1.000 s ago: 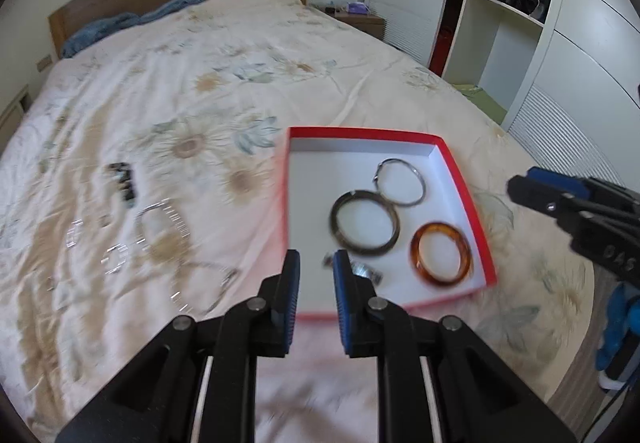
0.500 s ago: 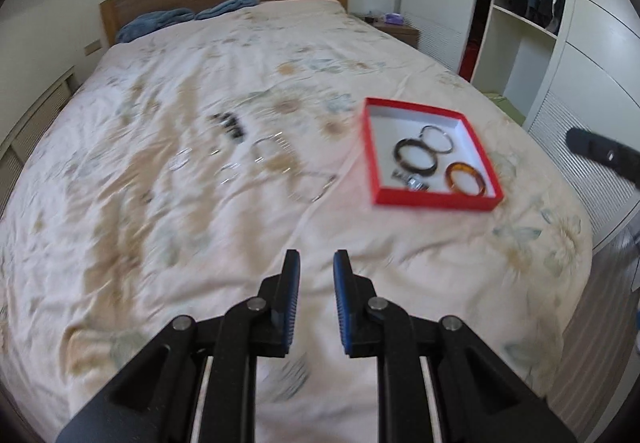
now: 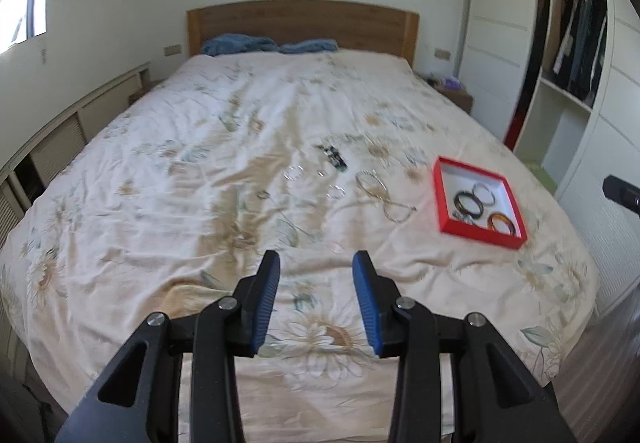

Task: Organize jewelry
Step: 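Withdraw both tools from the box toward the remaining jewelry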

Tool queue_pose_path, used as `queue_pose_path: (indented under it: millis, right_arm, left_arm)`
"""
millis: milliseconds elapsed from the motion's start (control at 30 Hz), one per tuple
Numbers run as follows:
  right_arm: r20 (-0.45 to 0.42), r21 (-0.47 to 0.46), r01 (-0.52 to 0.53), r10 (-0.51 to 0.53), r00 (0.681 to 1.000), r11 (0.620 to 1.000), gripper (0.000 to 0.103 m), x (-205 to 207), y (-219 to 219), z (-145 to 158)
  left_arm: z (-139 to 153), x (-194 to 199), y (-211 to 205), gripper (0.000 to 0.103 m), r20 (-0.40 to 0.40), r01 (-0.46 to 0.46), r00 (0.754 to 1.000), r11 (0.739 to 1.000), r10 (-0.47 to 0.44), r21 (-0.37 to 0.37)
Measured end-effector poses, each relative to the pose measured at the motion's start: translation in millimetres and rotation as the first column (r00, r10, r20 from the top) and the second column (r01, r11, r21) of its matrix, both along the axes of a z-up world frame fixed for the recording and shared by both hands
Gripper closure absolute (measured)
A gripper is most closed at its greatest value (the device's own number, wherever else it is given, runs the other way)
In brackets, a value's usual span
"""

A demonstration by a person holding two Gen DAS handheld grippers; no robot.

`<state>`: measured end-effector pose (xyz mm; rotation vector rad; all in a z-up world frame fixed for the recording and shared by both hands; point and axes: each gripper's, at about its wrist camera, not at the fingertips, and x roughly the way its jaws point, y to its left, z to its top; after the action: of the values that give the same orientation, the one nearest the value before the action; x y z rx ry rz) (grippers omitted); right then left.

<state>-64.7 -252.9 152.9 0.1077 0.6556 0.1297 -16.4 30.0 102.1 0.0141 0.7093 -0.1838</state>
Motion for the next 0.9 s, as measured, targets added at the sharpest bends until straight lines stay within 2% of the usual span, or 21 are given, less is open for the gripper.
queue_pose_path:
  millis: [233,400,667,900]
  right_arm:
    - [0.041,-0.015,-0.045,0.045,0.998,0.999,0.052,-12,22,15]
    - [0.028,-0.015,-0.072,0.072,0.997,0.997,0.051,-4,31,10]
    - [-0.069,0.021,-0.090,0.091,0.993,0.996,0.051,43,31,-32]
    - [-0.177,0.048,-0.101,0.108,0.978,0.994,0.051,99,33,-85]
  left_arm:
    - [15,-20,43,0.067,0.070,-0.090,0.993,0.994,0.094,-0.059]
    - [12,-16,55,0.067,0.046,-0.129,0.990,0.990,0.131,-0.048]
    - [-16,22,59,0.067,-0.021,-0.139,0.990,0.989,0.138,-0.051]
    - [-62,77,53,0.067,-0.115,-0.151,0.983,0.987,0.145,-0.049]
